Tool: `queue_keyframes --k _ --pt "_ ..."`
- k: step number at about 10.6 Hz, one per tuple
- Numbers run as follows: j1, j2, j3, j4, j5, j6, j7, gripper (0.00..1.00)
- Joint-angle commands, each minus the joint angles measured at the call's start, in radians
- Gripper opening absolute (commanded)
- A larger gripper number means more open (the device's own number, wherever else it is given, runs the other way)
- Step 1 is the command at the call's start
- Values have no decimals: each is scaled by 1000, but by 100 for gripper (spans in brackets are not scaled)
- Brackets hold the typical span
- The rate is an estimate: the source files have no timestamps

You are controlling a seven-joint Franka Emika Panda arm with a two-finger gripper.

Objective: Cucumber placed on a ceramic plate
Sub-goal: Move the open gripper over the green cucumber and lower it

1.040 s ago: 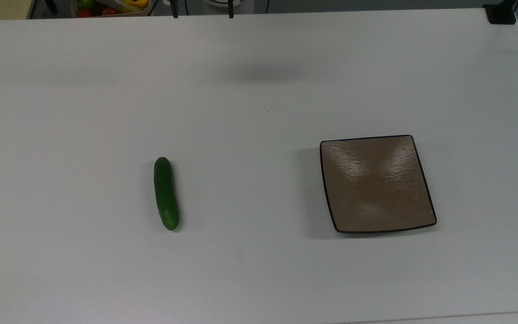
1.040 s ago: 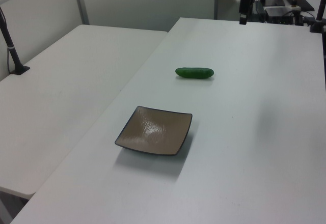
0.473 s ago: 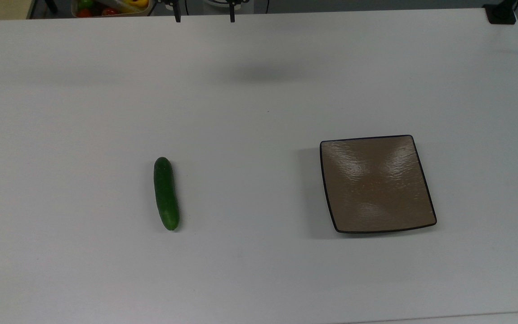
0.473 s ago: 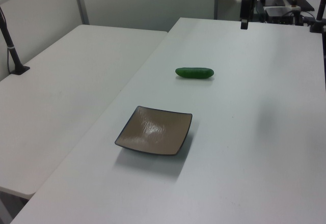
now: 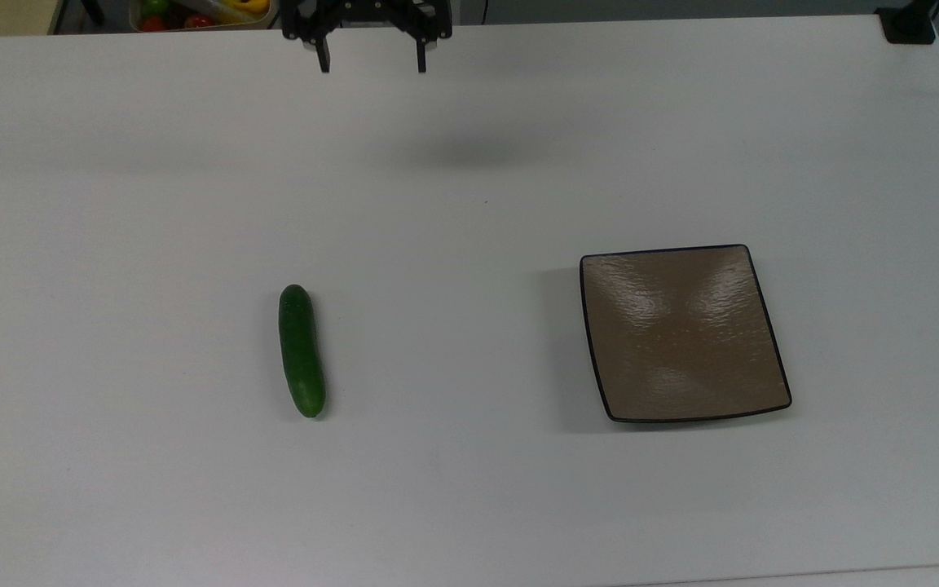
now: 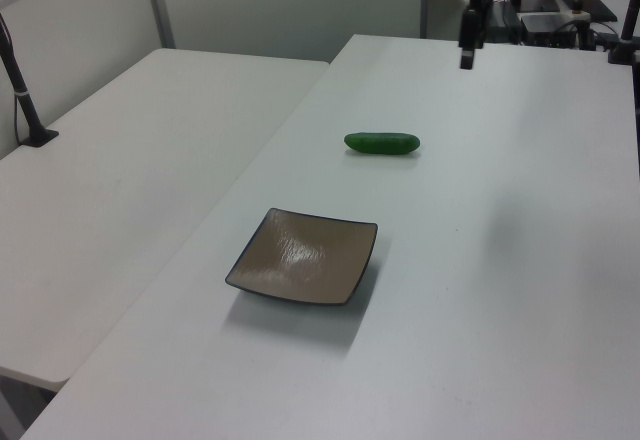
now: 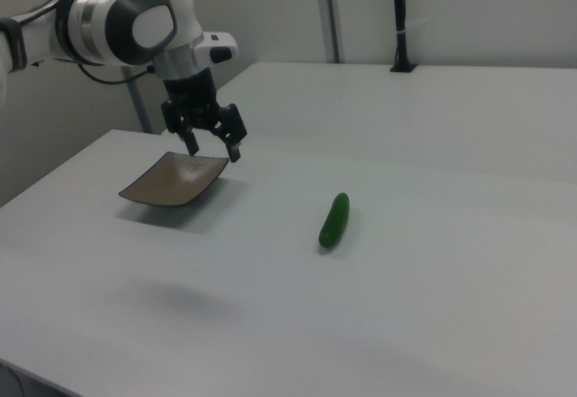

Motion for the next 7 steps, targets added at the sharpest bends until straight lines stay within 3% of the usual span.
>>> queue_keyframes --k 1,4,7 --pt "-15 34 -19 6 14 169 -42 100" --pt "-40 95 -59 37 26 283 -135 100" --pt "-55 176 -71 65 34 410 -139 100"
